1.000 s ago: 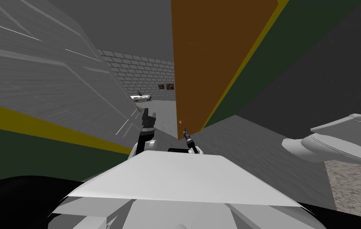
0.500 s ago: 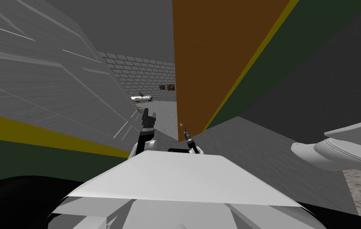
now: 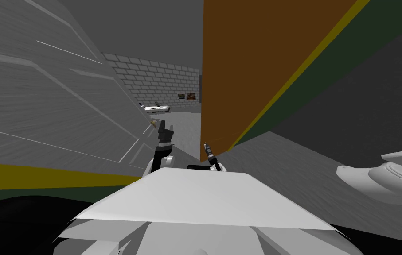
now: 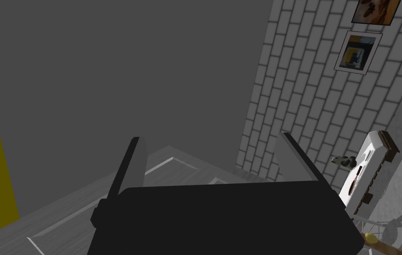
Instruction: Push the door open
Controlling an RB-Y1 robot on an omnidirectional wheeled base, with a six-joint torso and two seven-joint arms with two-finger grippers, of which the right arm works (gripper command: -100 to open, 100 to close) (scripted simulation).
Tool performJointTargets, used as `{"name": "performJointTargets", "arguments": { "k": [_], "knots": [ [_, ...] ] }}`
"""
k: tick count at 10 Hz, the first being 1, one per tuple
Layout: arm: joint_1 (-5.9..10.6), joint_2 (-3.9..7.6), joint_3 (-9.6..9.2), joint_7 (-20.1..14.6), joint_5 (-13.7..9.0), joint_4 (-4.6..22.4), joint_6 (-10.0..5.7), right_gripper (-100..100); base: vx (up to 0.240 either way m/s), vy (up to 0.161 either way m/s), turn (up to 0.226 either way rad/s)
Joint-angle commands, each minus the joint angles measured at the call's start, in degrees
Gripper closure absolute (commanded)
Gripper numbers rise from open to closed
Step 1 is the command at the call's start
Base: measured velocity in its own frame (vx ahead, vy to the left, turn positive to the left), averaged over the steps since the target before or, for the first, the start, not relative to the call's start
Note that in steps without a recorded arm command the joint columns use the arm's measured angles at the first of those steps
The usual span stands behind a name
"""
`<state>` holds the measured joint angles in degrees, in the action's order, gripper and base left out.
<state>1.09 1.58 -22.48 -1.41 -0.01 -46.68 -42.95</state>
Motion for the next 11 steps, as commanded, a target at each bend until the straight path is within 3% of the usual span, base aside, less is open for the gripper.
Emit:
{"name": "performJointTargets", "arguments": {
  "k": [1, 2, 7, 11],
  "knots": [
    [0.0, 0.0, 0.0, 0.0, 0.0, 0.0, 0.0, -100, 0.083, 0.026, -0.003],
    [0.0, 0.0, 0.0, 0.0, 0.0, 0.0, 0.0, 100, -0.019, -0.003, -0.001],
    [0.0, 0.0, 0.0, 0.0, 0.0, 0.0, 0.0, 100, -0.014, -0.005, 0.001],
    [0.19, 0.79, 1.61, 0.5, -0.6, 0.4, 0.08, 100, 0.122, 0.061, -0.019]
  ]
}}
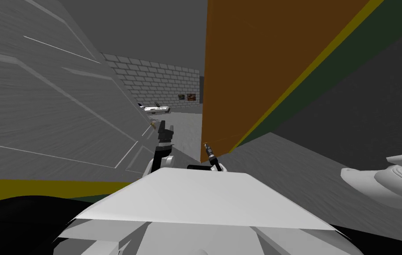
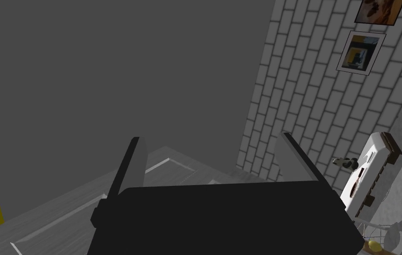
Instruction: Push the door open
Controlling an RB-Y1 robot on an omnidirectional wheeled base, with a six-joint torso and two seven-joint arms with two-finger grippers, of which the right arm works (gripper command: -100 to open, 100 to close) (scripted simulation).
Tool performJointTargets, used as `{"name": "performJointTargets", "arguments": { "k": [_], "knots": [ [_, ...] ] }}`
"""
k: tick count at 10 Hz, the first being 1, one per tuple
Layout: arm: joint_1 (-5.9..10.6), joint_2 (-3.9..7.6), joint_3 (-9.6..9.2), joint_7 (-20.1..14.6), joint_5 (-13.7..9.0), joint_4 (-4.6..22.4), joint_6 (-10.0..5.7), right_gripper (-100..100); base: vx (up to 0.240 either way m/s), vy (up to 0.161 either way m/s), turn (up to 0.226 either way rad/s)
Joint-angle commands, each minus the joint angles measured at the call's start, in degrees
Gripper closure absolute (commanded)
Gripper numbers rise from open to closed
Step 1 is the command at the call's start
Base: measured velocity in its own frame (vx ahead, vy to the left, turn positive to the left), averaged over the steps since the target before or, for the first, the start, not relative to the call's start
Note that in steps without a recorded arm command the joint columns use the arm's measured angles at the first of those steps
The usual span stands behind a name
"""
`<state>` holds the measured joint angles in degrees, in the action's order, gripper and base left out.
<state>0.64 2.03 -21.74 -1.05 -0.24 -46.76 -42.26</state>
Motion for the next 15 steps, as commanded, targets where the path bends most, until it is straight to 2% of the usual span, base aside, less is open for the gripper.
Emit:
{"name": "performJointTargets", "arguments": {
  "k": [1, 5, 6, 10, 13, 15],
  "knots": [
    [0.74, 0.57, 1.52, 0.3, -0.5, 0.6, -0.63, 100, 0.153, 0.117, -0.051],
    [1.18, 1.21, 4.36, 1.2, -1.5, 1.1, -0.72, 100, 0.174, 0.115, -0.07],
    [0.91, 1.29, 3.59, 1.0, -1.3, 0.9, -0.78, -100, -0.046, 0.057, -0.053],
    [0.56, 1.13, 3.28, 0.8, -1.5, 0.2, -0.52, -100, -0.192, -0.023, -0.024],
    [0.22, -0.07, 2.98, 0.6, -1.6, -0.5, -0.27, -100, -0.214, -0.008, -0.033],
    [0.44, 0.62, 3.24, 0.7, -1.6, 0.2, -0.64, -100, -0.015, 0.023, 0.011]
  ]
}}
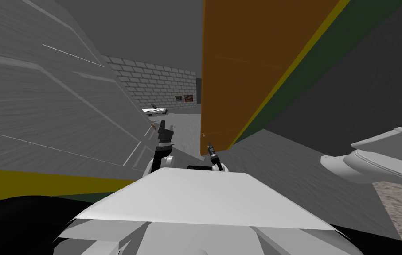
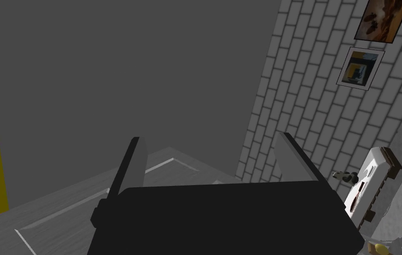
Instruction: Push the door open
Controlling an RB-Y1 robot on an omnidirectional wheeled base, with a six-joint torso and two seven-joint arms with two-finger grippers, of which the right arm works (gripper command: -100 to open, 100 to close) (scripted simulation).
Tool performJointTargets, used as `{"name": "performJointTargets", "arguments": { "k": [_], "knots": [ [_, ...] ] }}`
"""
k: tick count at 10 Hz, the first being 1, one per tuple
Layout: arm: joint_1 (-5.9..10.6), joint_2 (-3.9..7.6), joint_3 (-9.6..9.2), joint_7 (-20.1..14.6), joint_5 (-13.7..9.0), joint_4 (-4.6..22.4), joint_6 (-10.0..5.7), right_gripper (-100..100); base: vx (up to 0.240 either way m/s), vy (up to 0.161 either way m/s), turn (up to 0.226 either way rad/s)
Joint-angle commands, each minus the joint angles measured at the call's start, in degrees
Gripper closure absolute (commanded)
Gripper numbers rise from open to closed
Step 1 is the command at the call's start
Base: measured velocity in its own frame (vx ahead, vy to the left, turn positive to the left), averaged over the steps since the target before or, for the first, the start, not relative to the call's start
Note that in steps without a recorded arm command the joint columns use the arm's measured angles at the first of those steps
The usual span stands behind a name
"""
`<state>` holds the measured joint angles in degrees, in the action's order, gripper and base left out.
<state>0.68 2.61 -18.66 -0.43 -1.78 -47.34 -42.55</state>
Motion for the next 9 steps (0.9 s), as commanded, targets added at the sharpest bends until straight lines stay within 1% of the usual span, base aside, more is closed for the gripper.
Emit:
{"name": "performJointTargets", "arguments": {
  "k": [1, 3, 5, 6, 9],
  "knots": [
    [0.44, 0.13, 0.22, 0.1, -0.1, 0.8, -0.38, -100, 0.132, 0.041, 0.009],
    [0.64, 0.39, 0.49, 0.3, -0.1, 1.1, -0.53, -100, 0.185, 0.065, 0.022],
    [0.85, 0.34, 0.78, 0.4, -0.2, 1.3, -0.7, -100, 0.212, 0.065, 0.022],
    [0.96, 0.2, 0.93, 0.4, -0.2, 1.5, -0.78, -100, 0.211, 0.049, 0.024],
    [1.27, -0.82, 1.35, 0.6, -0.3, 1.9, -1.02, -100, 0.175, 0.066, 0.023]
  ]
}}
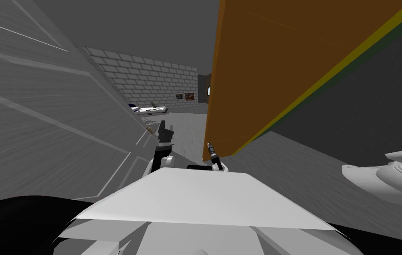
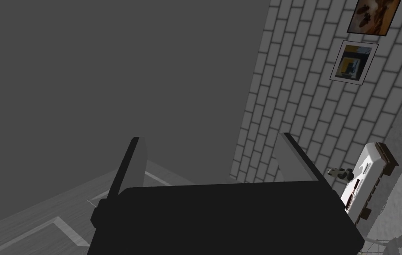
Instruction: Push the door open
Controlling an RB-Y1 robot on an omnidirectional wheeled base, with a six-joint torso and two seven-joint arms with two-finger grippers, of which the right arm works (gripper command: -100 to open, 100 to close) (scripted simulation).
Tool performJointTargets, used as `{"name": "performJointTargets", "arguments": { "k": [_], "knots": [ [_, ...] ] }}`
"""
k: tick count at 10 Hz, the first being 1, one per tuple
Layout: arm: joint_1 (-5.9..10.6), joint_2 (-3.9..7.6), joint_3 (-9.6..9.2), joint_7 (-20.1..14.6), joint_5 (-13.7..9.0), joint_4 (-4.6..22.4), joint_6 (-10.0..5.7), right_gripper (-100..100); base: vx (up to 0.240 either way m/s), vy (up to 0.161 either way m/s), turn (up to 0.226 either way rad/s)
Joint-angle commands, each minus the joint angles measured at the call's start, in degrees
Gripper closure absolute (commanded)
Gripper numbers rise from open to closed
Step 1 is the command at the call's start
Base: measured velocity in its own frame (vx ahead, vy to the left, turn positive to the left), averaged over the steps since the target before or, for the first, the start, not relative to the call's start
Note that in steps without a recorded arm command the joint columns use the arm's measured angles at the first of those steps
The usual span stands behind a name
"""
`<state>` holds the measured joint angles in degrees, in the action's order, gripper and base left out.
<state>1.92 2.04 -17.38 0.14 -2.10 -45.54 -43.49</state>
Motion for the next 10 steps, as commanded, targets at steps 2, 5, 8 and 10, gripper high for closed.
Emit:
{"name": "performJointTargets", "arguments": {
  "k": [2, 5, 8, 10],
  "knots": [
    [0.0, 0.0, 0.0, 0.0, 0.0, 0.0, 0.0, 100, 0.024, 0.013, -0.003],
    [0.0, 0.0, 0.0, 0.0, 0.0, 0.0, 0.0, 100, -0.016, -0.008, 0.005],
    [0.0, 0.48, 0.68, 0.2, -0.3, 0.2, 0.13, 100, 0.029, 0.013, -0.007],
    [0.06, 0.83, 1.31, 0.4, -0.6, 0.3, 0.12, 100, 0.139, 0.084, -0.037]
  ]
}}
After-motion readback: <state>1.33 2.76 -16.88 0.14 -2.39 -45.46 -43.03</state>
